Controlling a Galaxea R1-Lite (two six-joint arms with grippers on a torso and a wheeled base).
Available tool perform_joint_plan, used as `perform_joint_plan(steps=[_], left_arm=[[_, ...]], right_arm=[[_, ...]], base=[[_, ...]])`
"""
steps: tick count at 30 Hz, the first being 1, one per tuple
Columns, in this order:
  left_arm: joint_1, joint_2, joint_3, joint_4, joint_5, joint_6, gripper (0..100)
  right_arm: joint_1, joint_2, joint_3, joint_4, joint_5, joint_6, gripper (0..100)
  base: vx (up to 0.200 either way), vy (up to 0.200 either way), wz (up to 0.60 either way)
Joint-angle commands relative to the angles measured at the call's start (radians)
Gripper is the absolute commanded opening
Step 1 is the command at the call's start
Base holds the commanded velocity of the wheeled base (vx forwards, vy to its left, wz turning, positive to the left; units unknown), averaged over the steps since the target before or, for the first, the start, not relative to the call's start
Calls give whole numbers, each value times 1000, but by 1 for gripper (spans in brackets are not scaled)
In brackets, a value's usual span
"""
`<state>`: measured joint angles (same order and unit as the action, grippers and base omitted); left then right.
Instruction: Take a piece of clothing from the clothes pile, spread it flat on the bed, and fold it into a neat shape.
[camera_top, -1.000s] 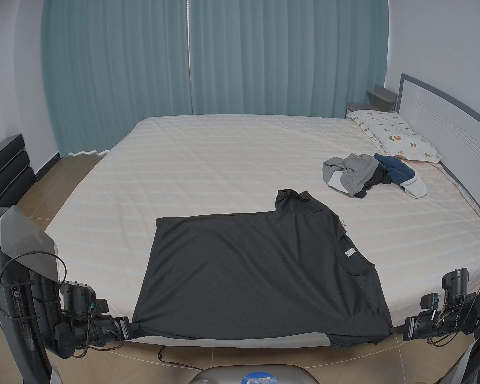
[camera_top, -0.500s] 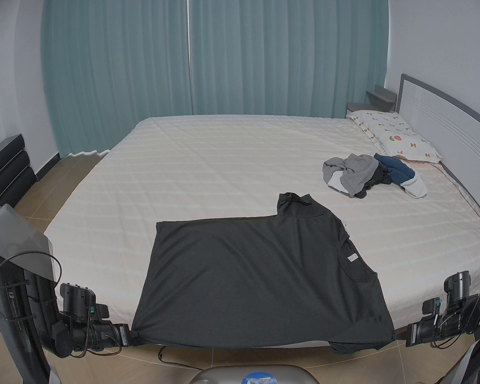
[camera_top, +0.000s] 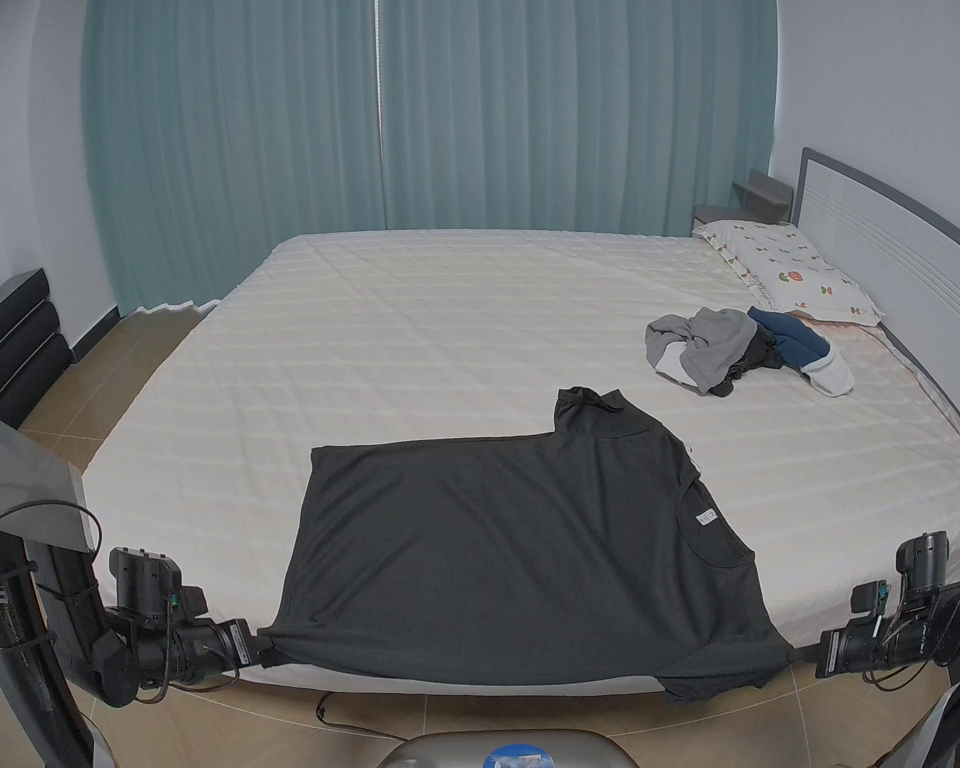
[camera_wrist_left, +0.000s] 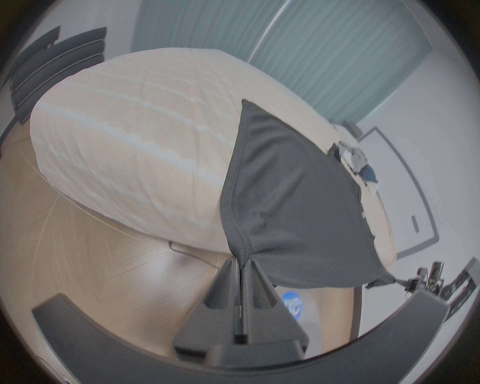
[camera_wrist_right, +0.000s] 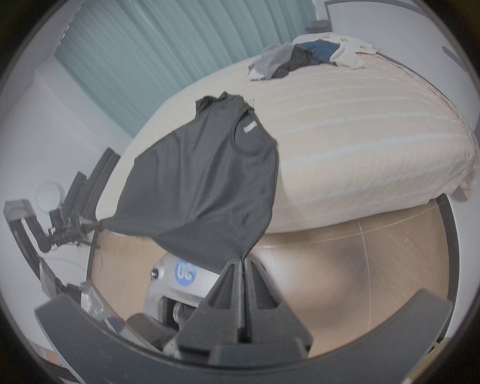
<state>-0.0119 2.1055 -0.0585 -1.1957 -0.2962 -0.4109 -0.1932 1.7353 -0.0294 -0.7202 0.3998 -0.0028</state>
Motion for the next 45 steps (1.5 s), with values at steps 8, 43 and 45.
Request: perform_joint_plan(steps=[8,43,45], left_arm=[[-2,-61,-169,13,3,-174,0],[-48,-170,-313,298,55,-295,0],[-53,-185,-307,315,55,-295,0]], right_arm=[[46,-17,-192,-31,7,165,0],[83,6,-337,-96,-50,359,0],[81,-3,-322,-94,-49,359,0]], base=[[0,0,0],[0,0,0],[0,0,0]])
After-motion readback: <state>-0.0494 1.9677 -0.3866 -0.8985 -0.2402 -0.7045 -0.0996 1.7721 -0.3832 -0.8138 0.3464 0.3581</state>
